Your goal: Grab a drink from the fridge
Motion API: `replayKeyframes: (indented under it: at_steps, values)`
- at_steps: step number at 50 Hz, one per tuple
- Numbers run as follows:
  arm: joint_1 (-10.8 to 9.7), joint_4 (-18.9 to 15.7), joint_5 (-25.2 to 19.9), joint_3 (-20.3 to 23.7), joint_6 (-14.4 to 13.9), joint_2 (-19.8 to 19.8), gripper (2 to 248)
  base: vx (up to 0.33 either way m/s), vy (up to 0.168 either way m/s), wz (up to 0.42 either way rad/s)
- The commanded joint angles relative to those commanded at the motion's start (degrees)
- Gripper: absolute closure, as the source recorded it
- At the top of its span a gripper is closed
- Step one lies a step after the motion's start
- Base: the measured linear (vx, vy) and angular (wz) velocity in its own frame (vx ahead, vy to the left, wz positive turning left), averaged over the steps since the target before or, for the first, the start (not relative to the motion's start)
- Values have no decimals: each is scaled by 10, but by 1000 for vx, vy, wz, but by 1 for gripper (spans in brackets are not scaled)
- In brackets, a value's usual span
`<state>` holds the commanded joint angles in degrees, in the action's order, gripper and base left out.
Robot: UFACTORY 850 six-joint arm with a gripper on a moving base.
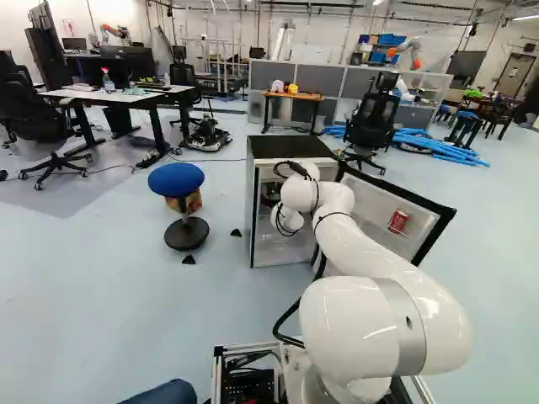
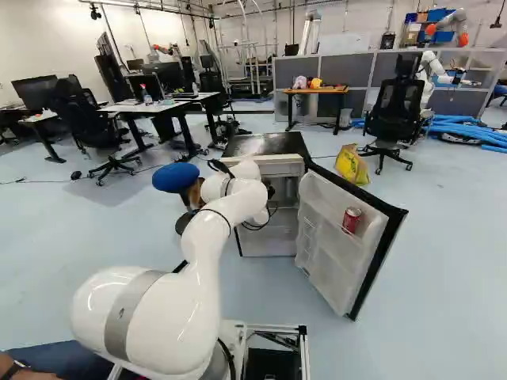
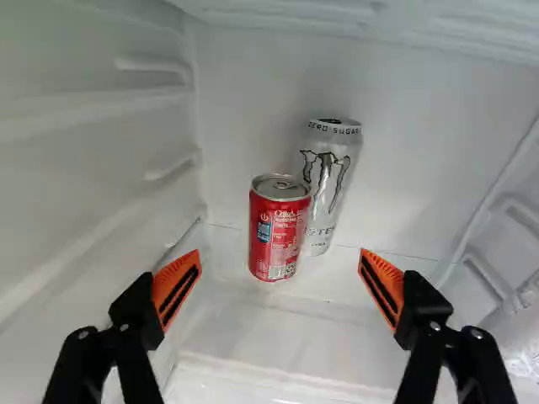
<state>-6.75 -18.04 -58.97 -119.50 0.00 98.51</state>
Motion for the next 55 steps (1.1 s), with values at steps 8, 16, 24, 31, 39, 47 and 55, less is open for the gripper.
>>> replayKeyframes:
  at_steps: [8, 16, 24, 31, 39, 47, 55]
  values:
    - [0, 0, 0, -13, 0, 8, 3, 0, 0, 0]
    - [0, 0, 0, -30, 0, 18, 3, 0, 0, 0]
    - [1, 0, 0, -48, 0, 29, 3, 0, 0, 0]
    - [1, 0, 0, -66, 0, 39, 3, 0, 0, 0]
    - [1, 0, 0, -74, 0, 44, 3, 0, 0, 0]
    - [1, 0, 0, -74, 0, 44, 3, 0, 0, 0]
    - [1, 0, 0, -74, 0, 44, 11, 0, 0, 0]
